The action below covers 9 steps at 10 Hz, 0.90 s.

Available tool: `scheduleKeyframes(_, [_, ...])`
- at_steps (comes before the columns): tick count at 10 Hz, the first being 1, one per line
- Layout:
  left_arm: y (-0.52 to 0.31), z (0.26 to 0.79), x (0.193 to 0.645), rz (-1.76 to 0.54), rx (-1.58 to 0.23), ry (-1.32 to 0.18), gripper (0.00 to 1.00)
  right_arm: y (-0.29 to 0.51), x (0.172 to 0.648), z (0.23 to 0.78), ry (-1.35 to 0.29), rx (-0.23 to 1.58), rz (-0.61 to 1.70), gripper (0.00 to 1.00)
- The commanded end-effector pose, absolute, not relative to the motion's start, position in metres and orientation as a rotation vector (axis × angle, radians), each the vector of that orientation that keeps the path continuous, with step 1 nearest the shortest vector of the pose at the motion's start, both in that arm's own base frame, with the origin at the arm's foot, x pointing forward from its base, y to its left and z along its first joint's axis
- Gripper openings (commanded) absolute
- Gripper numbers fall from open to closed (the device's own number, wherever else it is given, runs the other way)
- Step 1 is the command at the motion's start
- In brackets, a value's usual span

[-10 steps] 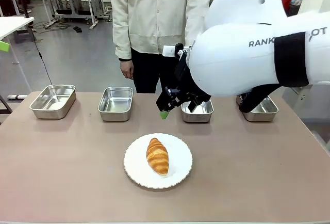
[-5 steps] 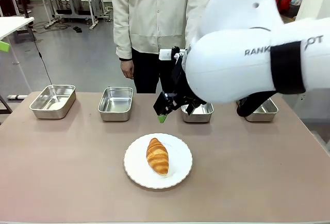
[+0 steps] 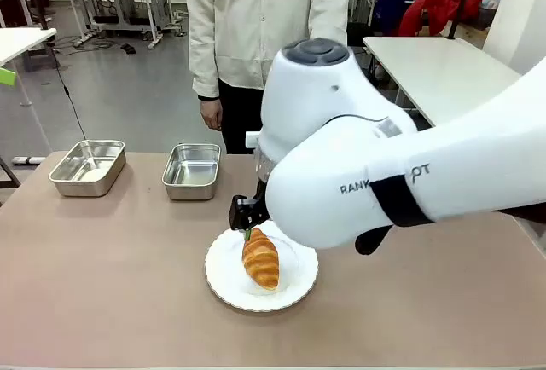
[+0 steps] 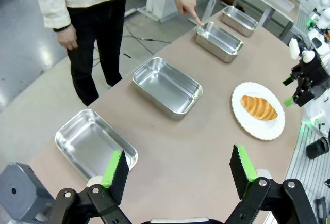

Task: Place the bread in the container.
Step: Place the Butter Roll into the Airtight Container indicated by the human.

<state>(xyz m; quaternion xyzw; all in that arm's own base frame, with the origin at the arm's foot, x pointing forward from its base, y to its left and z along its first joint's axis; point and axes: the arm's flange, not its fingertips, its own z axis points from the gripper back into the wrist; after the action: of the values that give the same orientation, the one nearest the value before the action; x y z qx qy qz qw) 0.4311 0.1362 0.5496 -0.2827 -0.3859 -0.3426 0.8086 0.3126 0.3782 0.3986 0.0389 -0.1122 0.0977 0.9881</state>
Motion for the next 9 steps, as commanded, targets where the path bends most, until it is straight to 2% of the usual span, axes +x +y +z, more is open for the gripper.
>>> scheduleKeyframes(1, [0.135,0.551,0.430,-0.738,-0.609,-0.834,1.00,0.406,0.325,0.384,-0.256,0.041,0.134,1.00])
scheduleKeyframes(9, [0.135,0.551,0.430,-0.738,-0.609,-0.834,1.00,0.424,0.344,0.319,-0.195,0.020,0.119,1.00])
